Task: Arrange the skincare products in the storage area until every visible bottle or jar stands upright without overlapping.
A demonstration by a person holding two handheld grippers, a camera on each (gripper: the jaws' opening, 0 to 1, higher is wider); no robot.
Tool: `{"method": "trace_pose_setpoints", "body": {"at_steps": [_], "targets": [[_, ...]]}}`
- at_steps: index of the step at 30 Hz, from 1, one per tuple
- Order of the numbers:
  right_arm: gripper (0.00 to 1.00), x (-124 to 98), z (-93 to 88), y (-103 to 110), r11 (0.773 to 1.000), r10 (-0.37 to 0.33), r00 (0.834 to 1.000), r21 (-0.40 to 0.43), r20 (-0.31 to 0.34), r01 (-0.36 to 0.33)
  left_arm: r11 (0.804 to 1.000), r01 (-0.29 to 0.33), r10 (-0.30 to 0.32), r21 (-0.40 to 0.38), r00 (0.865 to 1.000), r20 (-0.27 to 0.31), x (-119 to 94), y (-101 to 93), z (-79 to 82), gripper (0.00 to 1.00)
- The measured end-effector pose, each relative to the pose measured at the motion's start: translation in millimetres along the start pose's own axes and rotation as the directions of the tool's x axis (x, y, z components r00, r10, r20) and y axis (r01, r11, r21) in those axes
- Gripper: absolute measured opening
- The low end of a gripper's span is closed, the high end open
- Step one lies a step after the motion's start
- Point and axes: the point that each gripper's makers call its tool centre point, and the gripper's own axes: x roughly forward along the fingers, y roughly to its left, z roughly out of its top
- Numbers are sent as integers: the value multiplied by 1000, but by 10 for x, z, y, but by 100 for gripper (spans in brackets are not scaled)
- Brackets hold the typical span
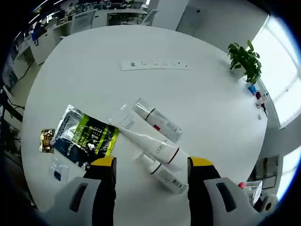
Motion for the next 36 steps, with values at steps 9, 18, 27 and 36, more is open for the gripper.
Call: {"method": "trace_pose_setpoints", "body": {"at_steps": [9,18,27,36], "targets": [[76,2,-2,27,1000,13,1000,4,-3,-13,1000,-8,8,-27,1000,-22,224,-20,76,48],[73,-3,-25,26,1000,13,1000,16,-18,-13,997,-68,65,-38,995,-72,467,77,33,43],[71,-21,-29,23,1000,12,1000,25,-28,-11,994,-98,95,-51,993,-66,648,194,156,40],[70,-19,-38,14,999,12,1000,32,-28,-11,992,-116,113,-44,991,-74,789,176,148,40]]}}
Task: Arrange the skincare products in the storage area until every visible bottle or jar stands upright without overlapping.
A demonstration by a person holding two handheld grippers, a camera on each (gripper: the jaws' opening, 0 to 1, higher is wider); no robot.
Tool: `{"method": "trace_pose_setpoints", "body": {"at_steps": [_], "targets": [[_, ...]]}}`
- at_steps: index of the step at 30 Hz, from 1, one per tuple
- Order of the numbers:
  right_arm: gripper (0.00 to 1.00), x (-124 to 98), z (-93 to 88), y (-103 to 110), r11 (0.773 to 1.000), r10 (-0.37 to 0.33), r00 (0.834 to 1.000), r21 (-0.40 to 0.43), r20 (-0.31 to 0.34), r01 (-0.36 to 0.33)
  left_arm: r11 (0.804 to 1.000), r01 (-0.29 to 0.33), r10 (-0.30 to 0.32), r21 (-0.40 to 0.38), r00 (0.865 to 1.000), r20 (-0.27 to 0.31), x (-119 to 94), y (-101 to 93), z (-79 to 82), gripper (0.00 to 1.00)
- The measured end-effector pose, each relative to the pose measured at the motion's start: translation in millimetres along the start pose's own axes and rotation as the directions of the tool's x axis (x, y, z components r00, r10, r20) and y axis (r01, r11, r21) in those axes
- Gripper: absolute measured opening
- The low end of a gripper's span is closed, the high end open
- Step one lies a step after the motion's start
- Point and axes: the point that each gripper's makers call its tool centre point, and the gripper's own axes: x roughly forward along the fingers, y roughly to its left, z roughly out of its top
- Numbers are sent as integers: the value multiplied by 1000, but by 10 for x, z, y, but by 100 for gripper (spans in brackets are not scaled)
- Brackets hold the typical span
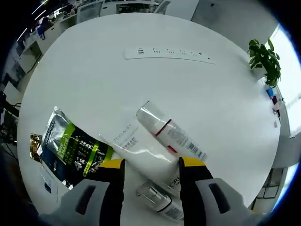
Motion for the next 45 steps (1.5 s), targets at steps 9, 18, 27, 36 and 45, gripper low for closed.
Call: {"method": "trace_pose_setpoints", "body": {"at_steps": [9,18,27,36,45], "targets": [[68,3,-22,-2,1000,-1,1000,3,-11,1,998,-48,49,48,999,-14,80,-51,-5,40],[66,3,-30,-14,1000,-6,1000,8,-11,7,975,-135,132,176,991,28,132,-26,52,36],[65,6,-37,-20,1000,-9,1000,8,-16,10,979,-108,103,171,994,40,67,-95,-4,28],[64,4,-24,-27,1000,-15,1000,5,-14,15,983,-91,79,157,994,78,-40,-171,-46,26],[64,10,-24,-11,1000,-9,1000,-2,-20,9,987,-57,35,148,989,147,-170,-135,189,26]]}}
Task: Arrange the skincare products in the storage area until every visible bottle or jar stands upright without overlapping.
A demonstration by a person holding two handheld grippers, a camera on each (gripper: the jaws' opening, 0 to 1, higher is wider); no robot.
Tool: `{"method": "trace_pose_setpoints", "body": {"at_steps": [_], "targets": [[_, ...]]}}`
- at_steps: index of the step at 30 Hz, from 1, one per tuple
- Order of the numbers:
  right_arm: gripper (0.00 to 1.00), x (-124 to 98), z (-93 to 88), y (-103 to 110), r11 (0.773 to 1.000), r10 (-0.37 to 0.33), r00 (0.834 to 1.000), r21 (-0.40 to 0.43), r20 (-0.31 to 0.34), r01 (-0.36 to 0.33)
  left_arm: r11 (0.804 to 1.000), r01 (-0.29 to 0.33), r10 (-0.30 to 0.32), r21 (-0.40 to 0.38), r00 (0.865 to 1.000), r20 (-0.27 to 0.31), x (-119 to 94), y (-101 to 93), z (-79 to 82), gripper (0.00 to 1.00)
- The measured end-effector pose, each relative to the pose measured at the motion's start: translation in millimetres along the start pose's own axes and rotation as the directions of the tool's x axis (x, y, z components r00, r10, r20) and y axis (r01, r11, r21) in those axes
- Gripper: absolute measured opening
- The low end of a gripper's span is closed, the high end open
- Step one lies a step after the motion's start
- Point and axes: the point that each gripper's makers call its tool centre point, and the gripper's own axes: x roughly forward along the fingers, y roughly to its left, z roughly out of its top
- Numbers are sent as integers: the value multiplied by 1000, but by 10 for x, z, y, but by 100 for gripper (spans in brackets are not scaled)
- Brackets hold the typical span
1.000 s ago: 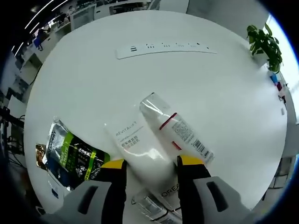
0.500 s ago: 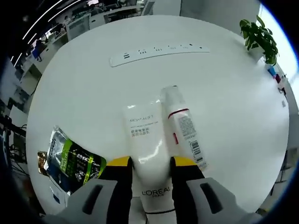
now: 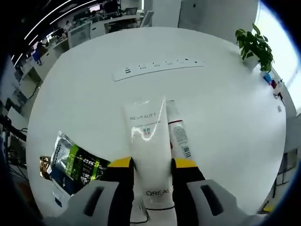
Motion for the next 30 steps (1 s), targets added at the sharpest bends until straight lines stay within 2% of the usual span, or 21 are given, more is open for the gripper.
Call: {"method": "trace_pose_setpoints", "body": {"at_steps": [4,6,8,10,15,16,22,26,30], "targets": [[64,8,-12,7,1000,5,1000,-5,-4,-5,1000,26,-25,-10,997,67,-219,-44,67,26],[63,9,-18,12,1000,9,1000,-8,-8,-9,999,35,-33,-23,995,94,-216,-17,91,25],[63,13,-26,19,1000,13,1000,-9,-13,-13,999,48,-45,-25,991,130,-384,-49,131,25],[62,19,-37,33,1000,21,1000,-15,-17,-21,999,51,-49,-10,986,161,-440,-66,174,25],[62,27,-51,35,1000,24,999,-15,-22,-24,999,50,-49,0,973,226,-649,-60,135,25],[62,30,-55,36,1000,24,999,-17,-22,-25,999,52,-50,-1,969,242,-770,-66,80,25],[62,29,-62,39,999,25,999,-21,-25,-26,999,38,-39,7,953,300,-1016,-30,1,25],[62,30,-63,38,999,25,999,-24,-26,-25,1000,25,-28,11,949,313,-999,45,-4,25],[62,35,-64,44,999,27,999,-28,-28,-28,1000,26,-22,-9,945,327,-1117,91,-102,25]]}}
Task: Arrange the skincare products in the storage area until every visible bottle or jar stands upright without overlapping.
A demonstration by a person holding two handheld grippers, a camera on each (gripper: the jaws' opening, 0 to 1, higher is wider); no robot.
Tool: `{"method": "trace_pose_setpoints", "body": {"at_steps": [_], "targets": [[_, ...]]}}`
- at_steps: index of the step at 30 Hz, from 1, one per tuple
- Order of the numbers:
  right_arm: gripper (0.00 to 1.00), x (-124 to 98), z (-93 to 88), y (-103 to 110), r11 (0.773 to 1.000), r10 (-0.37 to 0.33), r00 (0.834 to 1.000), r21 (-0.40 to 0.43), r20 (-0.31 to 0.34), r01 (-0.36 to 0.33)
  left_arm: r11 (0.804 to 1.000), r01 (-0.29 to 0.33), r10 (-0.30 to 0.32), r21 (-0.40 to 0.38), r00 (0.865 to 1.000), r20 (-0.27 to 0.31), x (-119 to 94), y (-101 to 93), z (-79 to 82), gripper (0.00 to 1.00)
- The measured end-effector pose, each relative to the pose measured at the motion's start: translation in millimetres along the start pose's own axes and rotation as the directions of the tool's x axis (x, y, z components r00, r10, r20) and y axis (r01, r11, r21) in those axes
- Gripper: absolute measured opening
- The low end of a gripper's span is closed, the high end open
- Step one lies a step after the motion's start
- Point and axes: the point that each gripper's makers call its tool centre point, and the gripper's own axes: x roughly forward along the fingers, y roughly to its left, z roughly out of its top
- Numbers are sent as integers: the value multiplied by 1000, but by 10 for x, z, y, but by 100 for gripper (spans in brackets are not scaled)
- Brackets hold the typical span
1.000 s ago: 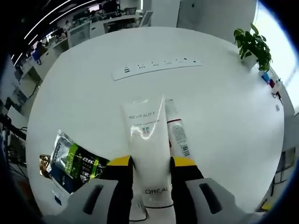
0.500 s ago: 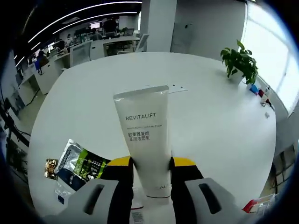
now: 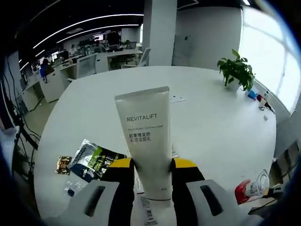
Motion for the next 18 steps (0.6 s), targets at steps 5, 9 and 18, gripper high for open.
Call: {"method": "trace_pose_setpoints", "body": {"at_steps": [5,9,18], "targets": [[62,0,-8,6,1000,2,1000,-2,-3,-2,1000,-8,8,-19,1000,27,-148,28,-45,25],[63,4,-17,18,1000,6,1000,-5,-8,-7,1000,-6,8,-29,999,50,-312,28,-66,25],[63,-3,-19,36,1000,11,1000,-8,-16,-12,998,1,7,-63,992,126,-639,57,-69,25]]}}
